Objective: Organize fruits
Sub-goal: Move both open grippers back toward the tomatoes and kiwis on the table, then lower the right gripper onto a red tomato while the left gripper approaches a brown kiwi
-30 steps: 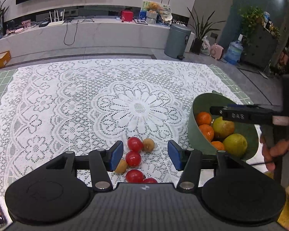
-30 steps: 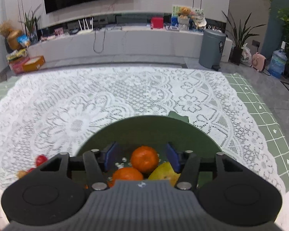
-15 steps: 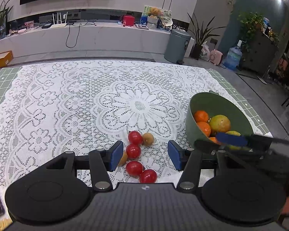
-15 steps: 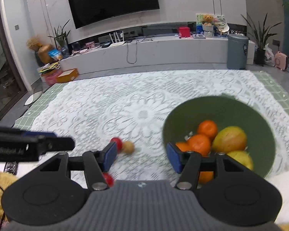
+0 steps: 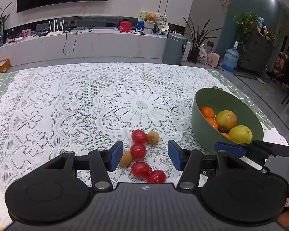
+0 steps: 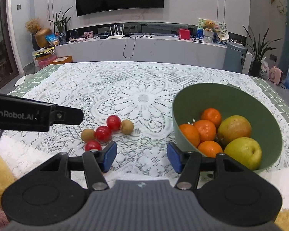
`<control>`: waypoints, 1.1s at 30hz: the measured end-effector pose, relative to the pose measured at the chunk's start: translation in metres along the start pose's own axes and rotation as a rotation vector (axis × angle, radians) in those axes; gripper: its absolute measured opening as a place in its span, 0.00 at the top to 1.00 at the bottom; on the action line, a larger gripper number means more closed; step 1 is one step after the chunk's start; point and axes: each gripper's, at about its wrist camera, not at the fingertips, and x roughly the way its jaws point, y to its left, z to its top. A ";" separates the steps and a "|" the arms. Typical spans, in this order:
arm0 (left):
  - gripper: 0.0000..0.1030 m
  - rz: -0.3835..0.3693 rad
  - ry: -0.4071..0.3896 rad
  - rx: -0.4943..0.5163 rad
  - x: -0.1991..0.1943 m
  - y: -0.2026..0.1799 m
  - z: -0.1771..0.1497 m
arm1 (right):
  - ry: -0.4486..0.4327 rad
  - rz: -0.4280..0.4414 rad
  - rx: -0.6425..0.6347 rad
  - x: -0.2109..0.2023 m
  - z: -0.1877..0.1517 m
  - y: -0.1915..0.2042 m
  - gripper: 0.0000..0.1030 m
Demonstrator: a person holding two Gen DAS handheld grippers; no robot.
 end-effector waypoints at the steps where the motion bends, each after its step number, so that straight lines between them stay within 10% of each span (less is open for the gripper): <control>1: 0.39 -0.005 0.001 -0.006 0.002 0.002 -0.001 | 0.003 0.004 -0.004 0.002 0.000 0.001 0.46; 33: 0.47 -0.044 0.131 -0.115 0.063 0.046 -0.018 | 0.136 0.228 -0.147 0.045 -0.010 0.039 0.64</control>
